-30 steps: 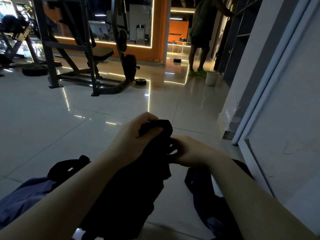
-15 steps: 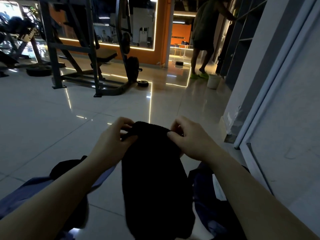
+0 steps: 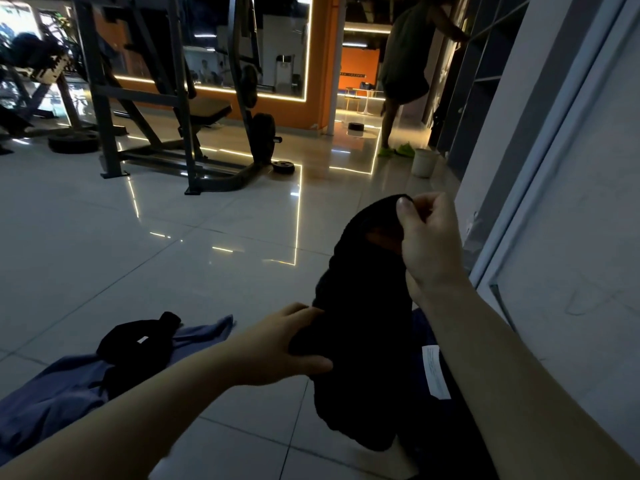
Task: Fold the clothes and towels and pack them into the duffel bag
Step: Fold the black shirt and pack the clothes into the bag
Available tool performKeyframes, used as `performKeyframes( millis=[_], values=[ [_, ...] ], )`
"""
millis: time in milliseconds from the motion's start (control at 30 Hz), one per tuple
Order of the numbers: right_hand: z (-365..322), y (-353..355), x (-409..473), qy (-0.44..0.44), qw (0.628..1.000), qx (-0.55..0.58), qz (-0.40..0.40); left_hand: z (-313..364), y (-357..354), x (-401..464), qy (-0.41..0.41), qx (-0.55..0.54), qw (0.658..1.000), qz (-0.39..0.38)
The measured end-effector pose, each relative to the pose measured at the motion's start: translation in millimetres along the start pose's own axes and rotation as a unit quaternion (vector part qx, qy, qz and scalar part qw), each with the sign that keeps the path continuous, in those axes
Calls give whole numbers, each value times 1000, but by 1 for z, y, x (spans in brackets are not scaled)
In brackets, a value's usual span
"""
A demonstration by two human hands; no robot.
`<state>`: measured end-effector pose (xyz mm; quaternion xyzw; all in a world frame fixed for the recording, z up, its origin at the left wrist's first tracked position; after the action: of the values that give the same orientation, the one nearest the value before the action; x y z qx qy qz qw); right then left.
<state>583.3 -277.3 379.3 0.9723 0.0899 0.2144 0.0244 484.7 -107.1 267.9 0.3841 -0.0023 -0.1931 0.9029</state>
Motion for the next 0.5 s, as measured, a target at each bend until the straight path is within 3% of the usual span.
performKeyframes(
  millis=[133, 233, 367, 500],
  values=[
    [2, 12, 4, -7, 999, 22, 26, -27, 22, -1, 77, 149, 980, 104],
    [18, 31, 14, -77, 995, 27, 48, -39, 45, -9, 106, 219, 954, 174],
    [54, 55, 21, -236, 971, -17, 3, -28, 70, -27, 61, 118, 952, 276],
    [73, 59, 17, -291, 941, -96, -145, -10, 83, -41, 20, -45, 937, 346]
  ],
)
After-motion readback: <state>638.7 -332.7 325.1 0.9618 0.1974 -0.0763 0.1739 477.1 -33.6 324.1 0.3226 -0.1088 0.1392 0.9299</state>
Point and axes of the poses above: each hand's wrist, its own x-axis towards the middle knuckle, its own y-axis out of the back of the hand, z = x × y, the point moved 3 cm from there along x, towards the middle knuckle, and after that the axes turned 11 degrees about -z, right-handed, at the moved point
